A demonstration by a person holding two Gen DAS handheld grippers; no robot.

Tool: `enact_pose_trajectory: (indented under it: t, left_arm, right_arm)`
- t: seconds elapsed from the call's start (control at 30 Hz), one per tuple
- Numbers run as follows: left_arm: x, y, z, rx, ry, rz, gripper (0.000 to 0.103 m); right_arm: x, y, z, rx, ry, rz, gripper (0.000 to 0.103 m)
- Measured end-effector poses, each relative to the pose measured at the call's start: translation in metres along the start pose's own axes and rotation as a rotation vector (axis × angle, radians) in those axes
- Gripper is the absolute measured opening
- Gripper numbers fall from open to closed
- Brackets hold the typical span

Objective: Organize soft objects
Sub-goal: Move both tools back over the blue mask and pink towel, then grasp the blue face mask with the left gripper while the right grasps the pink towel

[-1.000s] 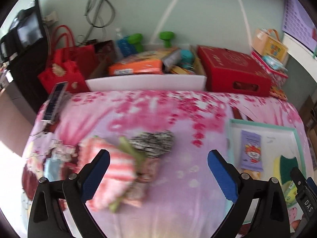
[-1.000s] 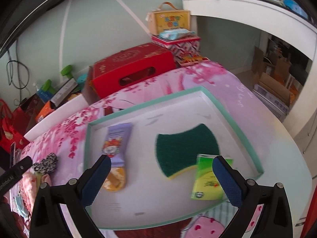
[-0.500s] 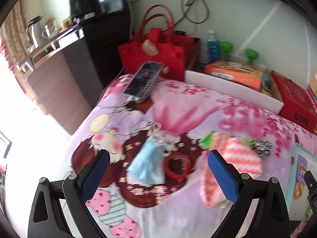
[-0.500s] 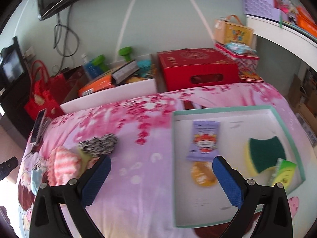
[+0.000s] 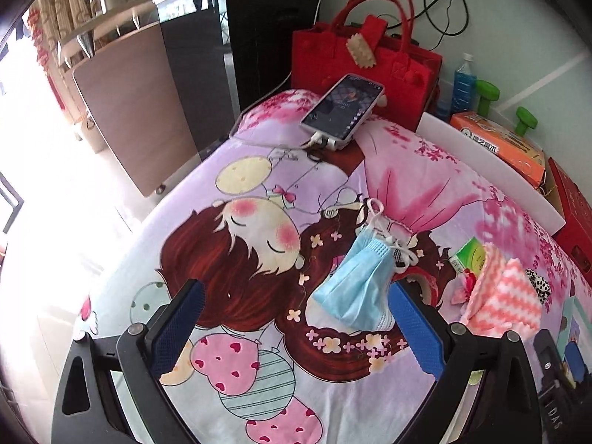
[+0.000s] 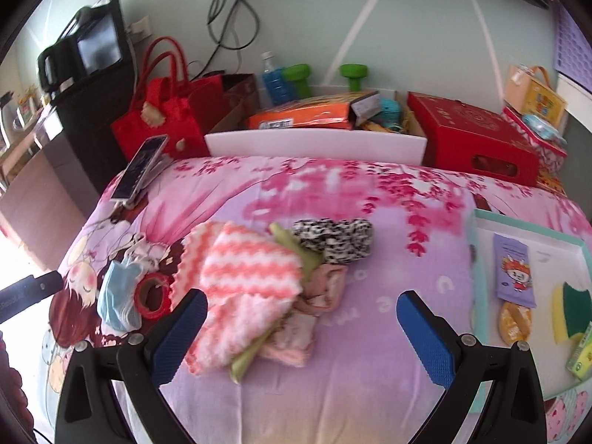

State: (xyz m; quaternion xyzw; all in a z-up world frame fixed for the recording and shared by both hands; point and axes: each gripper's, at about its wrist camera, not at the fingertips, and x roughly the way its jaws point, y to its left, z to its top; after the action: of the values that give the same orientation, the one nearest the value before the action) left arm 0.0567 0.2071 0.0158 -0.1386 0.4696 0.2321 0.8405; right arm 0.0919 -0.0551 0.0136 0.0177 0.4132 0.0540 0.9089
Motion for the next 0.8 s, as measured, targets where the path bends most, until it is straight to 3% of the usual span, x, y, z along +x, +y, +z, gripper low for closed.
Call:
enact_pose_trajectory:
  t: [0.27,0.5,0.6,0.8]
  left_arm:
    - [0.034,-0.008,-0.009,-0.002,0.112,-0.033,0.099]
    - [0.046,-0.016,-0.01,-0.005,0.143,-0.043,0.099]
    - [0.053,-0.019,-0.009,-0.018,0.158,-0.05,0.099]
    - [0.061,-0.019,-0.007,-0.043,0.169,-0.056,0.099]
  right_arm:
    - [0.024,0.026,-0.009,-0.074,0.035,0.018,0.103]
    - [0.04,0.036,-0.016,-0.114,0.063,0.024,0.103]
    - [0.042,0.038,-0.017,-0.125,0.065,0.021,0.098]
    - [0.045,0.041,-0.017,-0.131,0.066,0.031,0.078]
